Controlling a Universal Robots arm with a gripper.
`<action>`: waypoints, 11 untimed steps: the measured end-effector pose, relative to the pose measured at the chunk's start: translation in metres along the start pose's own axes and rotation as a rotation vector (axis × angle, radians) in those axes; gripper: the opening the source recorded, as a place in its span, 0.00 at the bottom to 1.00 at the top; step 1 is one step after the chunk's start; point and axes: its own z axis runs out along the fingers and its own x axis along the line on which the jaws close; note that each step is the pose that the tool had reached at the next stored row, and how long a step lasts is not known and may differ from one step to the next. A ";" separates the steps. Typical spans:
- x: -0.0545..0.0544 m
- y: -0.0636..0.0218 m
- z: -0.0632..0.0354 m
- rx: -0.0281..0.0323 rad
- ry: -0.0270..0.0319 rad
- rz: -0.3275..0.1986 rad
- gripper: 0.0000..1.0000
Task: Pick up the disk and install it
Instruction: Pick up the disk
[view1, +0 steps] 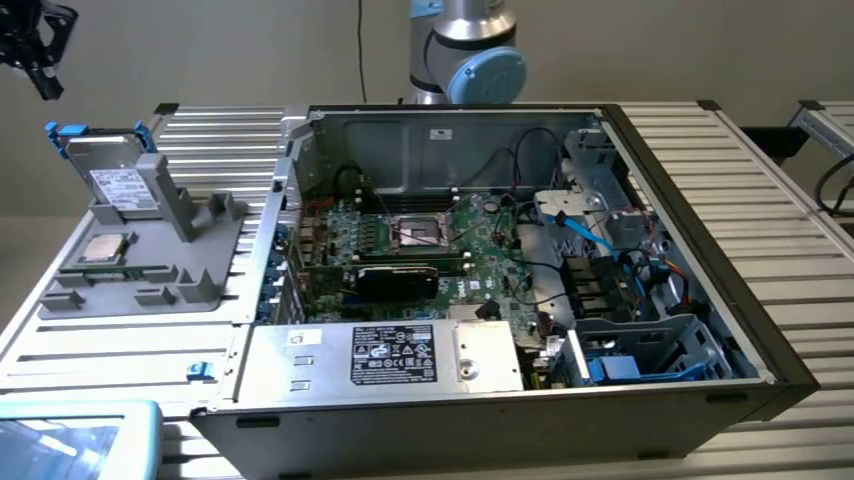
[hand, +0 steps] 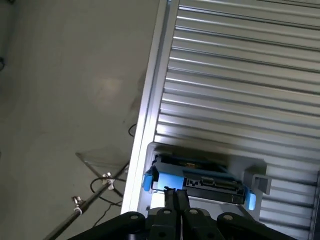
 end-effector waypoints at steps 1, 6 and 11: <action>0.000 0.0000 0.0001 0.0007 0.0007 -0.019 0.11; 0.000 0.0000 0.0005 0.0041 0.0045 -0.110 0.11; 0.000 0.0000 0.0011 0.0074 0.0082 -0.200 0.11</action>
